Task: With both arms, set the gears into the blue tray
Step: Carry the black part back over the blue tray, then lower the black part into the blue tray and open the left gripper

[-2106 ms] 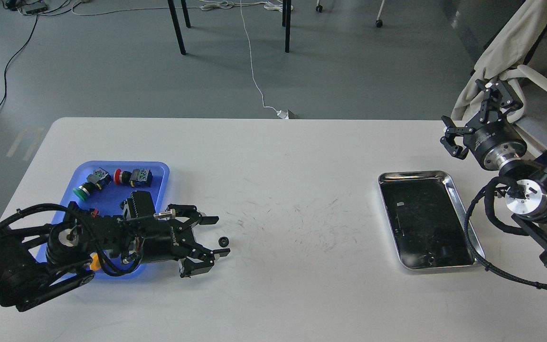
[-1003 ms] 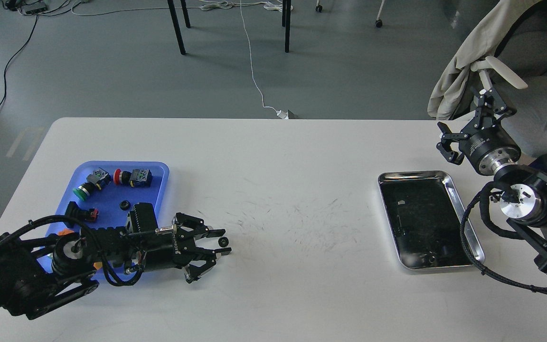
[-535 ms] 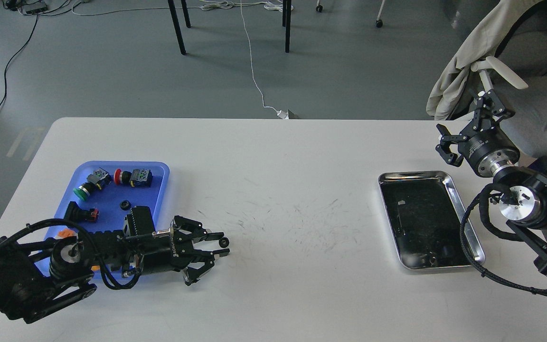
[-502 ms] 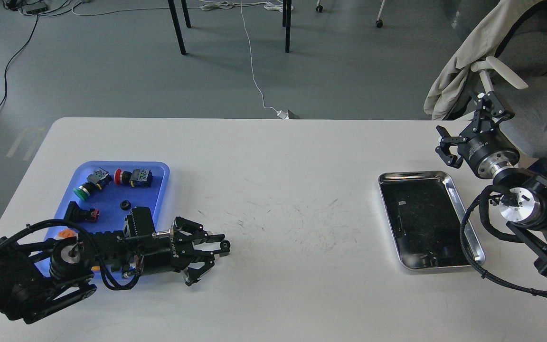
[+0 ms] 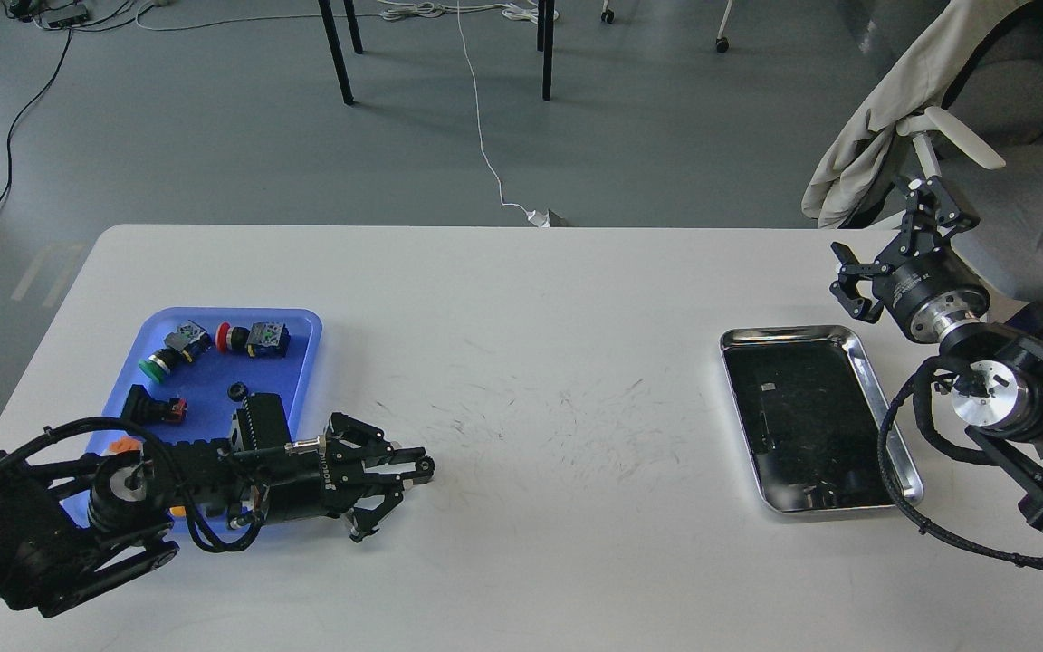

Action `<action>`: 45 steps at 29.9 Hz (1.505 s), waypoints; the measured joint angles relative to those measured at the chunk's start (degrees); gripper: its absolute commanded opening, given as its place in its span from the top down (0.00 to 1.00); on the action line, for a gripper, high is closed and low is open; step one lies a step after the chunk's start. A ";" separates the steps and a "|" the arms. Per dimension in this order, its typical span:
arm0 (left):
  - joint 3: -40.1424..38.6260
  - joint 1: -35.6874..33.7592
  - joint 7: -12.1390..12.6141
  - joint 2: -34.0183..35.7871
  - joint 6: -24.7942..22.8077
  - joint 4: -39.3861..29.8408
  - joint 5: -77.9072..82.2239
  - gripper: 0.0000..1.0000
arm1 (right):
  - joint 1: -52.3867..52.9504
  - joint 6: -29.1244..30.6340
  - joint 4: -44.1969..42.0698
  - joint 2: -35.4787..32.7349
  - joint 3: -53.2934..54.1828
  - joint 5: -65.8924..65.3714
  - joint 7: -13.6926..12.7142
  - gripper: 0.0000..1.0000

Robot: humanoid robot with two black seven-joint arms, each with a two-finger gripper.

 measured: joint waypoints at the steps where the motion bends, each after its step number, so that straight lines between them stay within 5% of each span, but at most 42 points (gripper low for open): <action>1: -0.07 0.00 0.00 0.46 -0.01 -0.17 0.02 0.91 | -0.03 0.00 0.00 0.00 0.03 0.00 0.00 0.01; 24: -0.93 -3.68 -0.04 19.05 -0.38 -10.79 -1.57 0.91 | -0.75 0.19 -0.07 2.23 -0.05 -2.54 0.04 0.01; 45: -0.66 -2.95 -0.02 23.26 -0.02 -6.53 -0.65 0.89 | -0.46 -0.08 0.68 0.96 2.13 -2.37 -0.05 0.01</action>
